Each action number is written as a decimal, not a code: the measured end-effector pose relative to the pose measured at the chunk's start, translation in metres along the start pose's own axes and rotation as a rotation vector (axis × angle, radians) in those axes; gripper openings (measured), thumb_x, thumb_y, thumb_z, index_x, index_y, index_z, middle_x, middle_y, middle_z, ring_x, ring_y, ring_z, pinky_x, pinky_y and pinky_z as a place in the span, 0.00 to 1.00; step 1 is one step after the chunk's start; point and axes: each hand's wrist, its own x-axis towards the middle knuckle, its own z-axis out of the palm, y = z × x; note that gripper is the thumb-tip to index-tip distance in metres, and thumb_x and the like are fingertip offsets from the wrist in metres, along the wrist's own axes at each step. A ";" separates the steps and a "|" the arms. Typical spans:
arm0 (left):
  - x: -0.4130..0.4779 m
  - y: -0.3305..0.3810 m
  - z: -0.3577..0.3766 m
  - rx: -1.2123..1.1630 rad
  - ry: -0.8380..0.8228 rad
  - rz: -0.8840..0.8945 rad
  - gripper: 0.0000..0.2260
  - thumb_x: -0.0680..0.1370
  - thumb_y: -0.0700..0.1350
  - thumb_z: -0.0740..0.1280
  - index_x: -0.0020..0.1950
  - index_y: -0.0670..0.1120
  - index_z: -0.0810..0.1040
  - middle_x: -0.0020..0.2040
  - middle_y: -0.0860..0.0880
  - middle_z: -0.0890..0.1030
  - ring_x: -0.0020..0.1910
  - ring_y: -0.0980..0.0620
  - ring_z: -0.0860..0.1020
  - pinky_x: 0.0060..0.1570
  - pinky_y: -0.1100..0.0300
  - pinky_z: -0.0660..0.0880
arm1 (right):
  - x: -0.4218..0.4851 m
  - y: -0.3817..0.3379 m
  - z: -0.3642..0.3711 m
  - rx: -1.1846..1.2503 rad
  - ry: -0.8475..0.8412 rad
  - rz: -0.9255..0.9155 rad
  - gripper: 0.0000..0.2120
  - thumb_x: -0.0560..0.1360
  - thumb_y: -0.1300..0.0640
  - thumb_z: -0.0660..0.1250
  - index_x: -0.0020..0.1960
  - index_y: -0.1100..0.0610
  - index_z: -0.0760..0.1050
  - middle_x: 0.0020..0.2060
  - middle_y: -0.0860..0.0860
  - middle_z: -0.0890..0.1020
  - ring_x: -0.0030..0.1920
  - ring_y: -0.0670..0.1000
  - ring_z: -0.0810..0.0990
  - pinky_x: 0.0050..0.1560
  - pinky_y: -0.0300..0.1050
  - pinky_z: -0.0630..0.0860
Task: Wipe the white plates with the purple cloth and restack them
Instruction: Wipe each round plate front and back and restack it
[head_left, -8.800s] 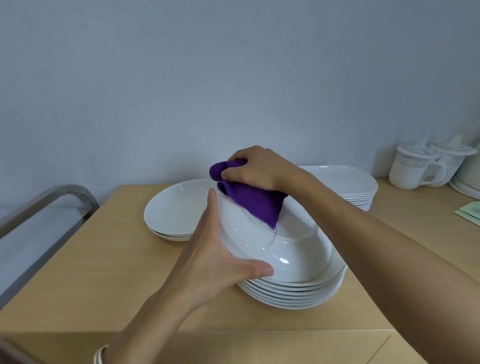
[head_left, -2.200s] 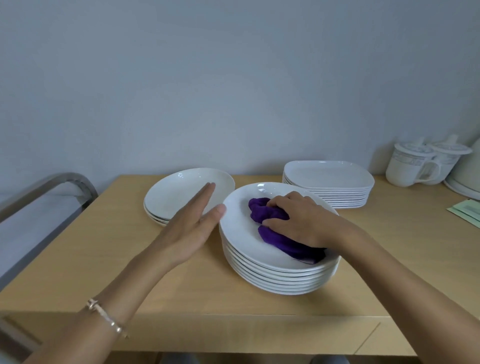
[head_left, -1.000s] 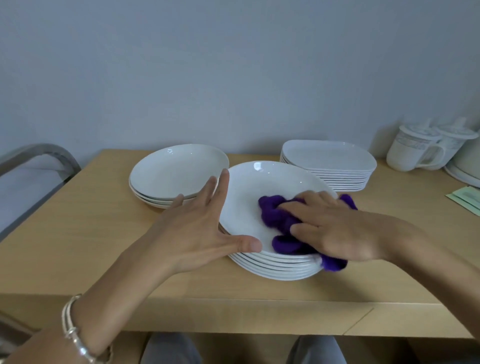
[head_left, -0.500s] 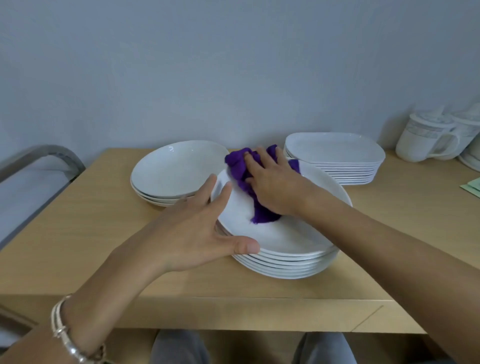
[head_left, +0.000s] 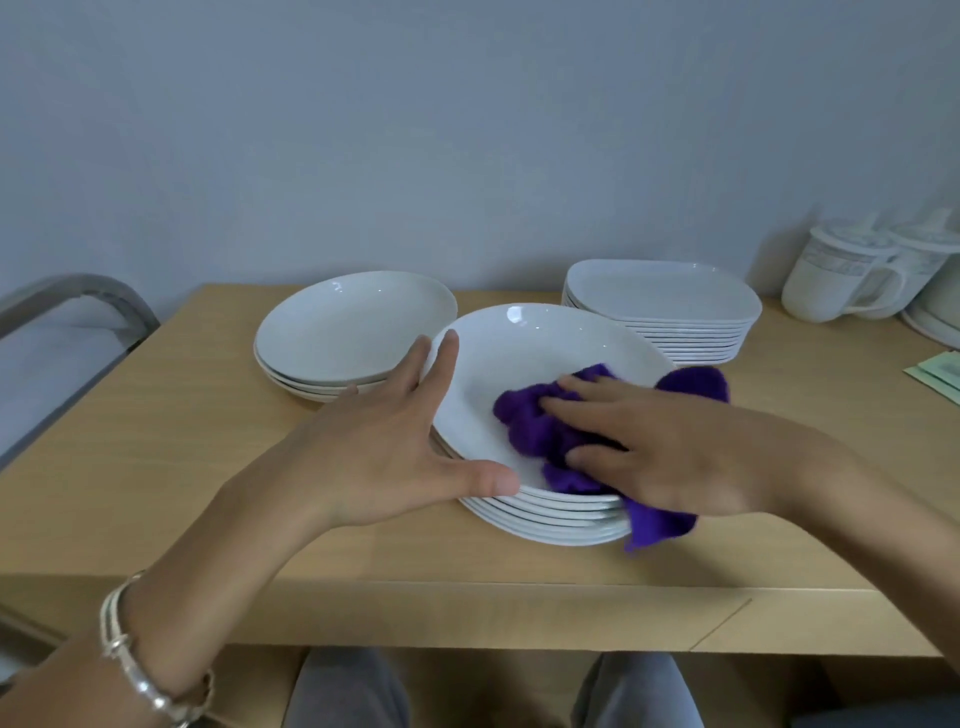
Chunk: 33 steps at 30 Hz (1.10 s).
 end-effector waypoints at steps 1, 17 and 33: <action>0.000 -0.001 0.000 -0.047 0.015 0.016 0.54 0.53 0.79 0.53 0.66 0.68 0.21 0.79 0.60 0.34 0.80 0.54 0.47 0.76 0.55 0.54 | 0.004 -0.006 0.002 0.043 -0.025 -0.058 0.22 0.82 0.50 0.51 0.76 0.50 0.57 0.76 0.45 0.56 0.73 0.43 0.49 0.66 0.34 0.47; -0.003 0.004 -0.006 0.013 -0.081 -0.038 0.57 0.57 0.78 0.51 0.77 0.56 0.29 0.75 0.63 0.29 0.80 0.57 0.44 0.76 0.56 0.50 | 0.102 0.030 0.011 -0.153 0.364 0.252 0.27 0.82 0.48 0.47 0.77 0.55 0.47 0.76 0.56 0.52 0.75 0.62 0.47 0.72 0.59 0.51; 0.008 0.001 -0.005 -0.172 0.090 0.030 0.63 0.62 0.66 0.76 0.72 0.64 0.24 0.73 0.54 0.68 0.61 0.54 0.72 0.51 0.62 0.68 | 0.057 -0.017 0.016 0.142 0.056 -0.162 0.24 0.82 0.50 0.50 0.77 0.52 0.52 0.72 0.49 0.60 0.72 0.50 0.53 0.74 0.47 0.49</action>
